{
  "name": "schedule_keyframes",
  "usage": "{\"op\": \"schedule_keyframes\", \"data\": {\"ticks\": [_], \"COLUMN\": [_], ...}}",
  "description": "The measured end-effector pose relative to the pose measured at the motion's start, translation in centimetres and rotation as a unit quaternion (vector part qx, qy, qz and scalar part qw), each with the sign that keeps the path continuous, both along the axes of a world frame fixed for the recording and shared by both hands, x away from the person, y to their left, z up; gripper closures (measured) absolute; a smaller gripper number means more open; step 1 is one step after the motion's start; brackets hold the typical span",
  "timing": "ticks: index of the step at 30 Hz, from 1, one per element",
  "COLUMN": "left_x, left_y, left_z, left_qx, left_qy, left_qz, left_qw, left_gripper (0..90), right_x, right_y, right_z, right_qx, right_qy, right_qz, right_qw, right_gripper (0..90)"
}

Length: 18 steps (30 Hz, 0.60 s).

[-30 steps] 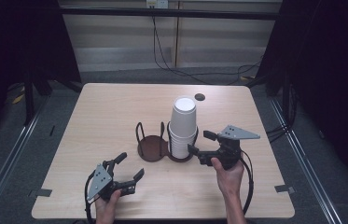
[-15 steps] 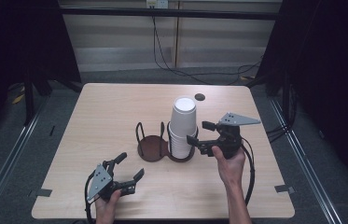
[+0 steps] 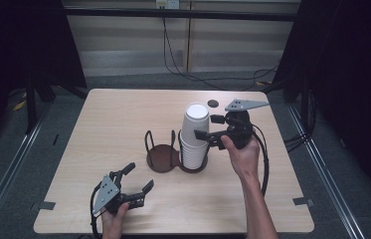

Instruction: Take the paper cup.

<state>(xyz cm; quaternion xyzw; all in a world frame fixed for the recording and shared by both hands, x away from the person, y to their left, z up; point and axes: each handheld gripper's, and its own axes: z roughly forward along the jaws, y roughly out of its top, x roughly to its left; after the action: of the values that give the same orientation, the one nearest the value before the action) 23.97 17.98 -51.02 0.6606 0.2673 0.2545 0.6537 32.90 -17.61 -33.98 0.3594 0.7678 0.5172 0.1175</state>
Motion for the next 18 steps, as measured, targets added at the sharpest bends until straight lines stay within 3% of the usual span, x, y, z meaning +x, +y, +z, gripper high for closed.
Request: {"op": "schedule_keyframes", "data": {"ticks": [8, 13, 18], "left_x": [0.0, 0.0, 0.0], "left_y": [0.1, 0.1, 0.0], "left_z": [0.0, 0.0, 0.0], "left_qx": [0.004, 0.004, 0.000], "left_qy": [-0.003, -0.003, 0.000], "left_qz": [0.001, 0.001, 0.000], "left_qw": [1.0000, 1.0000, 1.0000], "left_gripper": [15.9, 15.9, 15.9], "right_x": [2.0, 2.5, 3.0], "right_y": [1.2, 1.1, 1.6], "right_z": [0.7, 1.0, 0.7], "right_qx": [-0.017, -0.008, -0.030], "right_qy": [0.015, 0.017, 0.026], "right_qz": [0.015, 0.015, 0.021], "right_qw": [0.9996, 0.9997, 0.9990], "right_gripper": [13.7, 14.4, 14.5]}}
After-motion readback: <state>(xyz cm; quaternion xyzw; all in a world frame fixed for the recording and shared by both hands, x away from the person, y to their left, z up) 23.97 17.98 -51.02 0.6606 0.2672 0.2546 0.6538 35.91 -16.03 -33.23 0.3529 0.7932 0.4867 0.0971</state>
